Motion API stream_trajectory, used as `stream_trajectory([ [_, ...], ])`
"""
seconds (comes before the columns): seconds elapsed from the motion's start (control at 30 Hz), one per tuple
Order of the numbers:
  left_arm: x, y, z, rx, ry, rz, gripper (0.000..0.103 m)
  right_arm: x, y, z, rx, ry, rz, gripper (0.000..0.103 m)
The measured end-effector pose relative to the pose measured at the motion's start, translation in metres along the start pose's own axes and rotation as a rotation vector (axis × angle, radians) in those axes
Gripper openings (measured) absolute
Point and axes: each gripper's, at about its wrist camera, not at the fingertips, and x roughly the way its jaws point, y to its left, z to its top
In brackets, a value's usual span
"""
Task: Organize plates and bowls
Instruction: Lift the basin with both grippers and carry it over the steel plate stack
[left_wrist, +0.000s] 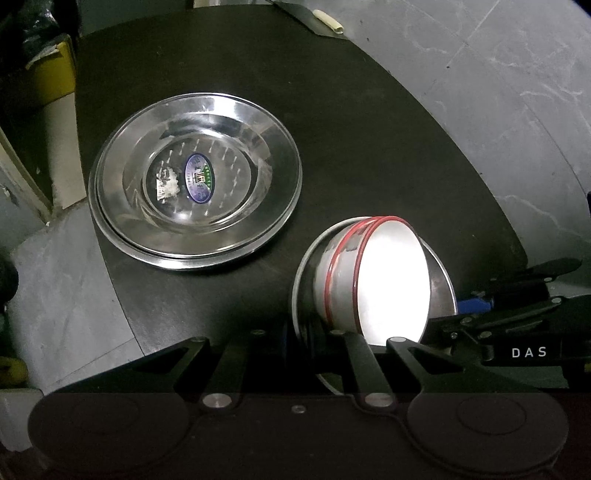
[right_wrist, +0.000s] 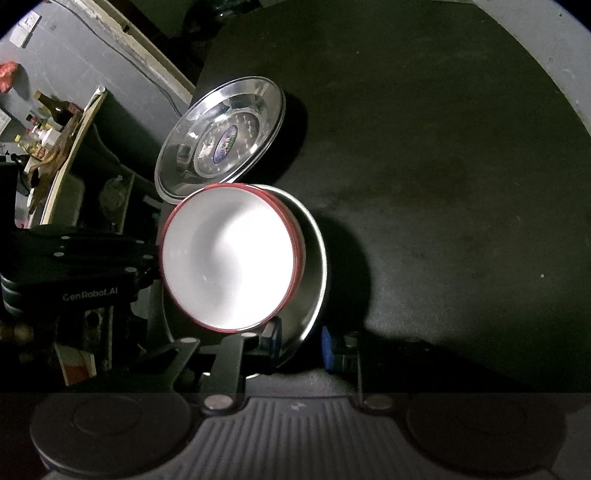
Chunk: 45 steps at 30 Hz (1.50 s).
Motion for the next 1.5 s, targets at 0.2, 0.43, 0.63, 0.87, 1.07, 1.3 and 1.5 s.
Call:
stream_trajectory([
  [0.2, -0.007, 0.002, 0.004, -0.018, -0.019, -0.024, 0.01, -0.007, 0.0, 0.001, 0.011, -0.018, 0.002, 0.025],
  [0.43, -0.018, 0.006, 0.011, -0.044, -0.057, -0.048, 0.01, -0.016, 0.002, 0.006, 0.027, -0.052, 0.018, 0.025],
  [0.63, -0.028, 0.009, 0.017, -0.046, -0.091, -0.037, 0.009, -0.02, 0.007, 0.015, 0.007, -0.079, 0.023, 0.025],
  [0.87, -0.037, 0.02, 0.027, -0.063, -0.131, -0.028, 0.009, -0.023, 0.014, 0.031, -0.03, -0.103, 0.029, 0.025],
  [1.07, -0.044, 0.033, 0.035, -0.084, -0.164, -0.016, 0.009, -0.024, 0.023, 0.047, -0.065, -0.119, 0.036, 0.025],
  [1.3, -0.047, 0.048, 0.041, -0.101, -0.171, 0.005, 0.008, -0.019, 0.032, 0.06, -0.09, -0.115, 0.034, 0.025],
  [1.5, -0.043, 0.059, 0.044, -0.124, -0.17, 0.016, 0.007, -0.014, 0.036, 0.067, -0.097, -0.109, 0.037, 0.025],
])
